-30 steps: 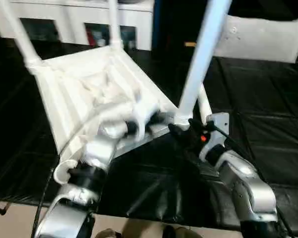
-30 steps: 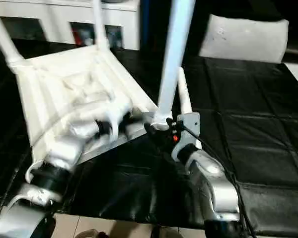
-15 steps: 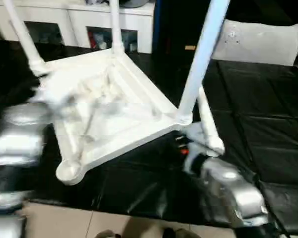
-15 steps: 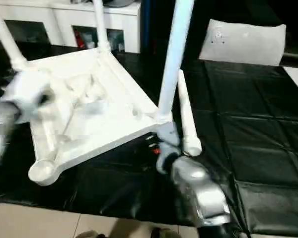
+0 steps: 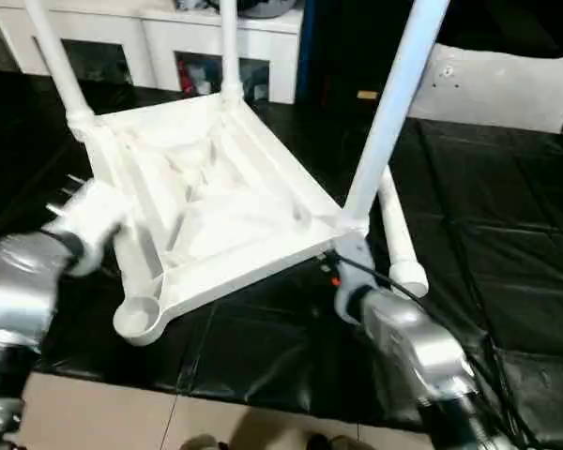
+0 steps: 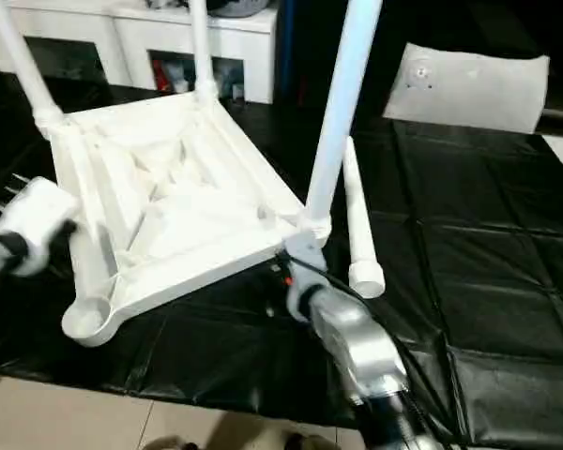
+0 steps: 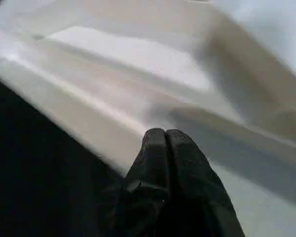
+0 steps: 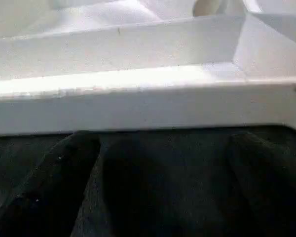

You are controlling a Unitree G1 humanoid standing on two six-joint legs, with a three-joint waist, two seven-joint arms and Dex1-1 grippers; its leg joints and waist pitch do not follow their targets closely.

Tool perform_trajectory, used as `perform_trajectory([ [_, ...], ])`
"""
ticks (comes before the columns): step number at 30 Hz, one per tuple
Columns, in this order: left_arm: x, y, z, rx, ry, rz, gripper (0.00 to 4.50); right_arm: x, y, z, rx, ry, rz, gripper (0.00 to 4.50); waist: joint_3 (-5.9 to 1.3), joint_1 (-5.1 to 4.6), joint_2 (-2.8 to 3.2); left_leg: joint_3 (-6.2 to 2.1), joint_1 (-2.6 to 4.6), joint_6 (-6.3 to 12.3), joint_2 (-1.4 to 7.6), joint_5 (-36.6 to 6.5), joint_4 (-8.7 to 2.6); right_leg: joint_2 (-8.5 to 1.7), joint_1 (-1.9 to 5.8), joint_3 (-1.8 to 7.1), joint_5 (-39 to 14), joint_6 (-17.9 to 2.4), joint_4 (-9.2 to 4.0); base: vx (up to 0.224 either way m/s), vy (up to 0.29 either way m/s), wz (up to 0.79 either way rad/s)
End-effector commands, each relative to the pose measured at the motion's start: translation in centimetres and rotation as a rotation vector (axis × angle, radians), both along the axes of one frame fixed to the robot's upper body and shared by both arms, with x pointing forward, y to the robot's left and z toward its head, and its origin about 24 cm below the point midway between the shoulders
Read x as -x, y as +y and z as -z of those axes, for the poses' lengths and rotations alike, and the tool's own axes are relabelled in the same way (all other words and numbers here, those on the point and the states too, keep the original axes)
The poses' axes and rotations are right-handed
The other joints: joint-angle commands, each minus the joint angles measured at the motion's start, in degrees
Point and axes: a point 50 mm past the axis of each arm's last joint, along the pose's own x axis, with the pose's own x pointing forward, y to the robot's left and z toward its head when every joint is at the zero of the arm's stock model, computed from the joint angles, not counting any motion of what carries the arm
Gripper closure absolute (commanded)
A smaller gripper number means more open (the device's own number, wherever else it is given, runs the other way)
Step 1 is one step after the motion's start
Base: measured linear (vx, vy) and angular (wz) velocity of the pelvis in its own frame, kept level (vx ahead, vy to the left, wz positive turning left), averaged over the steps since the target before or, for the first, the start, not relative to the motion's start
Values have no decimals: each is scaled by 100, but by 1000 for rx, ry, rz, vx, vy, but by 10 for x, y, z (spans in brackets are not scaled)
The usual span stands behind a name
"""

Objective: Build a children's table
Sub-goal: Rotate table base

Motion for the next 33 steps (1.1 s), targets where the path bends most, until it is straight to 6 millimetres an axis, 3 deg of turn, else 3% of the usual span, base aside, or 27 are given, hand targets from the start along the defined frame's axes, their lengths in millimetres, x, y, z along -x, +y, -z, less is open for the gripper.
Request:
perform_trajectory([
  [1, 0, -6, -3, 12, -2, 36, 442, -3, -1, 2, 18, -6, 15, 0, -438, -14, 148, -150, 75, -81, 309, -1328, -453, -543, 289, 448, -2039, -659, -374, 0, 0, 0],
  [5, 7, -8, 3, 26, 93, 93, 442, -8, 2, 4, 22, -3, 13, 0, -440, -16, 159, -152, 78, -95, 315, -1288, -457, -534, 298, 450, -1976, -677, -347, 0, 0, 0],
  [8, 21, -6, 15, -23, 249, 160, 442, -13, 5, 5, 27, -6, 3, 0, -422, -41, 166, -168, 93, -130, 314, -1525, -466, -546, 285, 450, -2245, -655, -366, 0, 0, 0],
  [9, 24, -6, 16, -19, 272, 171, 442, -14, 5, 5, 27, -9, 1, 0, -407, -86, 147, -174, 63, -110, 301, -1596, -474, -533, 308, 439, -2385, -619, -379, 0, 0, 0],
  [10, 29, -11, 17, 9, 311, 211, 442, -17, 6, 5, 27, -12, 2, 0, -417, -75, 150, -172, 105, -131, 320, -1634, -469, -559, 294, 448, -2432, -631, -393, 0, 0, 0],
  [11, 32, -15, 18, 33, 333, 250, 442, -18, 6, 4, 25, -15, 3, 0, -383, -109, 151, -178, 93, -128, 313, -1739, -468, -554, 285, 437, -2607, -628, -411, 0, 0, 0],
  [12, 33, -16, 18, 38, 337, 258, 442, -19, 6, 4, 25, -15, 3, 0, -384, -114, 152, -166, 125, -125, 300, -1800, -454, -541, 259, 430, -2740, -575, -441, 0, 0, 0],
  [18, 52, -52, 21, 202, 449, 513, 442, -26, 11, 2, 22, -31, -3, 0, -372, -159, 124, -190, 108, -136, 312, -1934, -466, -530, 269, 408, -2910, -488, -460, 0, 0, 0],
  [20, 61, -71, 21, 287, 481, 643, 442, -30, 14, 0, 19, -41, -15, 0, -376, -219, 94, -202, 90, -156, 303, -2025, -471, -537, 293, 403, -2920, -507, -438, 0, 0, 0],
  [24, 59, -91, 19, 369, 450, 705, 442, -34, 17, -3, 19, -50, -26, 0, -397, -297, 65, -173, 95, -88, 273, -1833, -433, -534, 295, 416, -2907, -537, -439, 0, 0, 0],
  [31, 47, -114, 14, 436, 366, 737, 442, -38, 20, -6, 19, -60, -36, 0, -450, -332, 21, -130, 13, 46, 259, -1200, -384, -507, 318, 435, -2414, -680, -359, 0, 0, 0],
  [32, 22, -116, 17, 351, 228, 654, 442, -40, 21, -7, 22, -68, -39, 0, -446, -333, -11, -110, 6, 108, 239, -1139, -375, -476, 303, 430, -2434, -627, -386, 0, 0, 0],
  [33, 22, -116, 17, 351, 228, 654, 442, -40, 21, -7, 22, -68, -39, 0, -446, -333, -11, -110, 6, 108, 239, -1139, -375, -476, 303, 430, -2434, -627, -386, 0, 0, 0],
])
